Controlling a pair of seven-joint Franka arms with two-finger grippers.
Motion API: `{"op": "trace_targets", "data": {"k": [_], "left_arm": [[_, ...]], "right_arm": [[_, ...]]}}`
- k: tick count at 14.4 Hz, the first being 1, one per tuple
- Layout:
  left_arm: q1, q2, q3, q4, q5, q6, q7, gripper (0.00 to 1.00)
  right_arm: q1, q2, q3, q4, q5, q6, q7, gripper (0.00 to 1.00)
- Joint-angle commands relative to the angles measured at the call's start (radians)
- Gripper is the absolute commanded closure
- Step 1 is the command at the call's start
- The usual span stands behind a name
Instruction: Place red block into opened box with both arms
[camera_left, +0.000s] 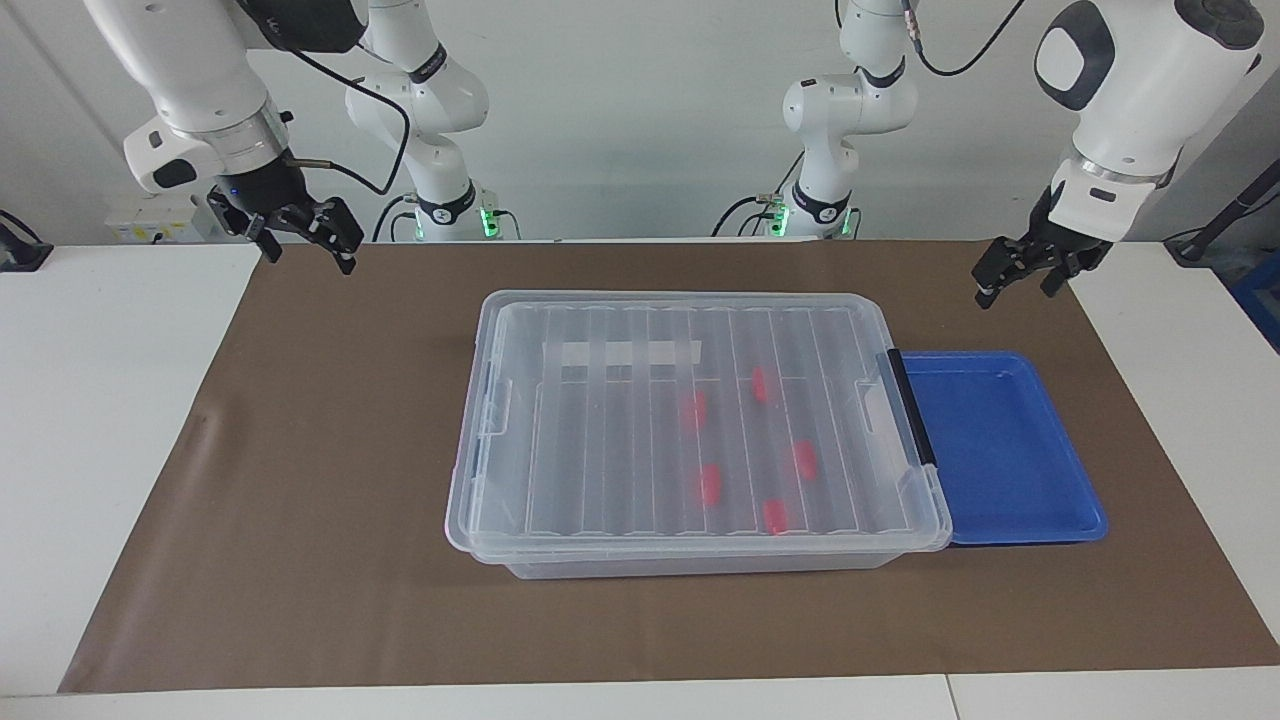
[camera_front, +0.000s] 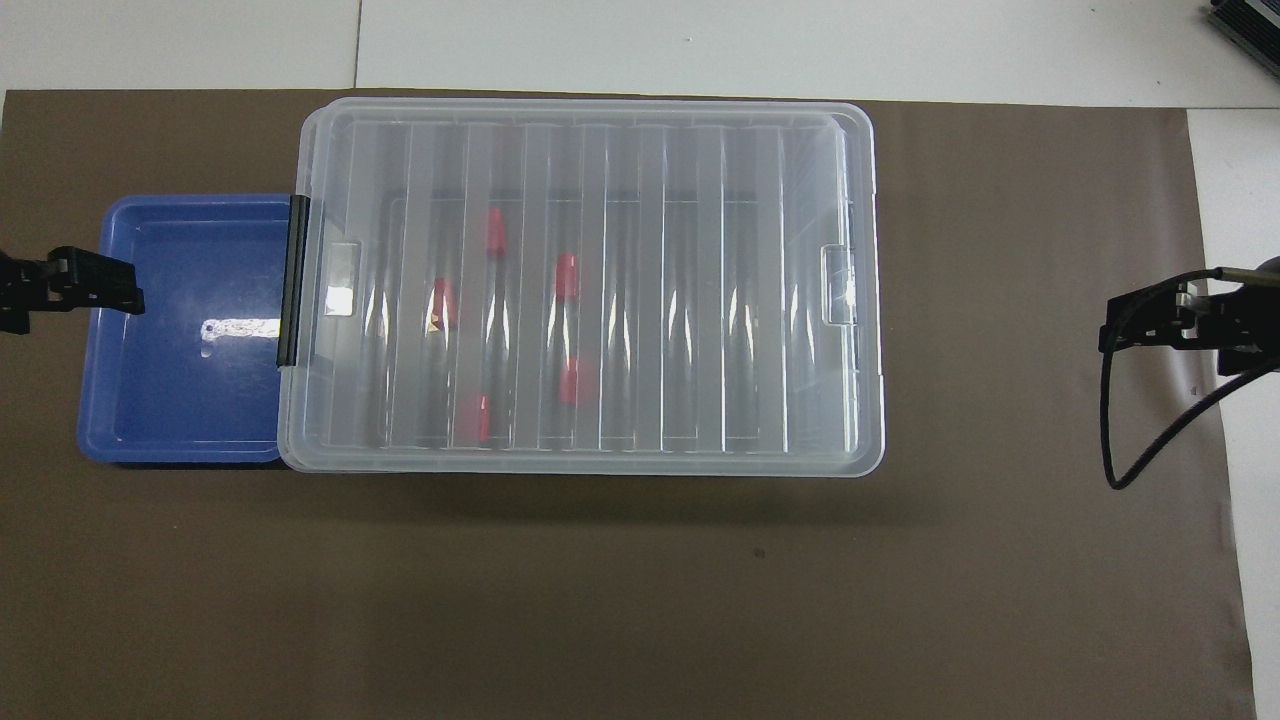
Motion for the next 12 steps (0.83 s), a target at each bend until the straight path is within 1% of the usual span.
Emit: {"op": "trace_targets", "data": {"k": [1, 12], "left_arm": [[-0.005, -0.018, 0.003, -0.008, -0.016, -0.017, -0.002, 0.0], [-0.005, -0.018, 0.002, -0.009, -0.016, -0.015, -0.002, 0.0]], "right_arm": [[-0.01, -0.004, 0.006, 0.004, 0.017, -0.013, -0.029, 0.0], [-0.007, -0.015, 0.009, -0.016, 0.018, -0.01, -0.047, 0.0]]}}
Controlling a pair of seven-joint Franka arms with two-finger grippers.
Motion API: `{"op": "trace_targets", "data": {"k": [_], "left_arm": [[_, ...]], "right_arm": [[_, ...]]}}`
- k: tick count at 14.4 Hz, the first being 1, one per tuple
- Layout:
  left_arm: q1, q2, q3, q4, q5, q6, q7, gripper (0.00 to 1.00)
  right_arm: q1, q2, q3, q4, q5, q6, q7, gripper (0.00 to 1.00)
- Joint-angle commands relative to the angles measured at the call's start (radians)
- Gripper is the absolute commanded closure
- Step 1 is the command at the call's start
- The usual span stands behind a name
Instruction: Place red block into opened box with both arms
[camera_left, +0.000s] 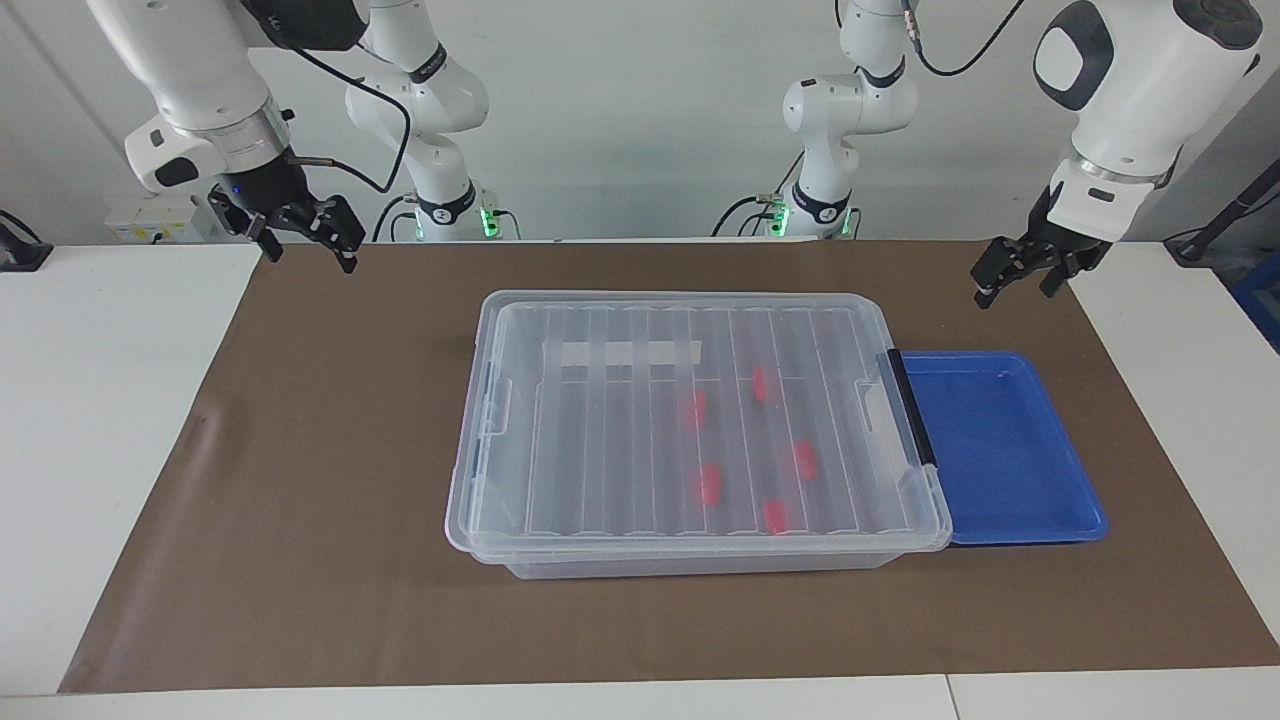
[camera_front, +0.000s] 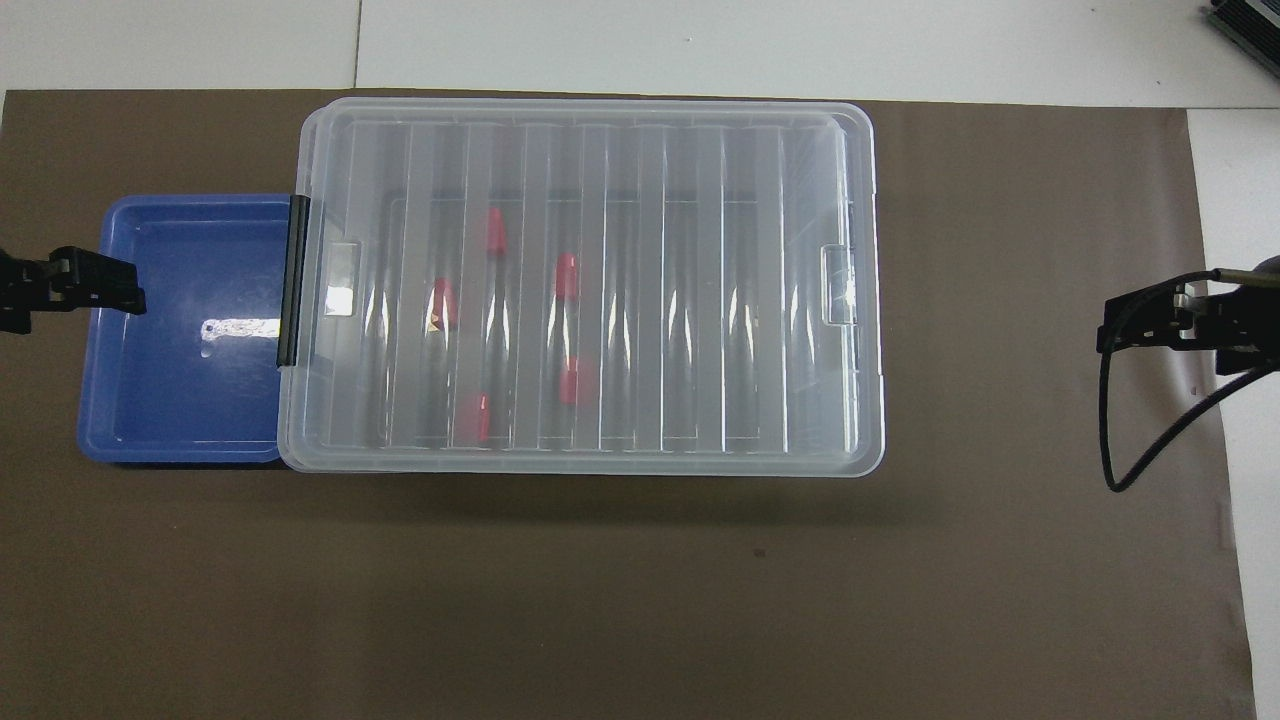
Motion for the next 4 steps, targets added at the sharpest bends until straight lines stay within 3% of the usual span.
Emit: {"op": "trace_targets", "data": {"k": [1, 4], "left_arm": [[-0.005, -0.018, 0.004, -0.009, -0.015, -0.015, -0.002, 0.0], [-0.005, -0.018, 0.004, -0.009, -0.015, -0.015, -0.002, 0.0]], "right_arm": [[-0.008, -0.016, 0.005, -0.019, 0.017, -0.005, -0.068, 0.0], [-0.01, -0.019, 0.005, -0.024, 0.017, -0.004, -0.078, 0.0]]}}
